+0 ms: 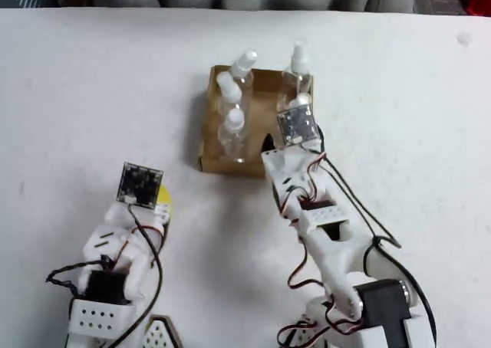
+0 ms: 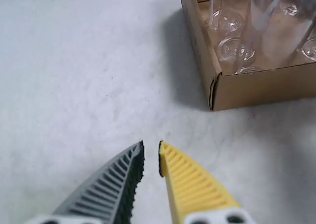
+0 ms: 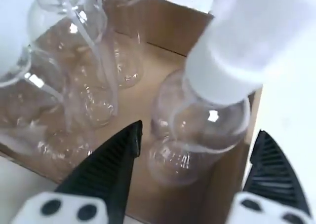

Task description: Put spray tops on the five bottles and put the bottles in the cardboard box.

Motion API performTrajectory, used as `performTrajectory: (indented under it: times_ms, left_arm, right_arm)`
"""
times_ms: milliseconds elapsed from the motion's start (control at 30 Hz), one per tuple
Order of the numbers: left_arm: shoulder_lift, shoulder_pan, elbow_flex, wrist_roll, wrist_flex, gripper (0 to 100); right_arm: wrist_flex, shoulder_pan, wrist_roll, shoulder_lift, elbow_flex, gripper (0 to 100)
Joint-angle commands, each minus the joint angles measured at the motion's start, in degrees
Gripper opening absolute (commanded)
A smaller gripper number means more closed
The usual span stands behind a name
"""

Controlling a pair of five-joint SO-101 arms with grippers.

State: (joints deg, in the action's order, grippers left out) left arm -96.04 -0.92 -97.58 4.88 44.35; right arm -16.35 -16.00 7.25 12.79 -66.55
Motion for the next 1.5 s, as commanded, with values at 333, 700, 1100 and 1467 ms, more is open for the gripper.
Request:
performTrajectory:
  times_ms: [333,700,1100,1467]
  left_arm:
    - [-0.84,0.13,0.18,0.70,-0.26,6]
    - [-0.66,0.22,0.18,3.43,-1.05,6]
    - [-0.57,0.31,0.18,3.43,-0.97,6]
    - [-0.57,0.31,0.18,3.43,-0.97,6]
  right_arm:
    - [8.66,-0.48,0.26,10.86,1.93,28.6]
    - [29.32,-4.53,-2.37,24.92,1.67,28.5]
    - [56.92,-4.26,-2.81,44.62,1.49,28.3]
    - [74.77,-3.12,-2.29,73.54,-10.46,28.3]
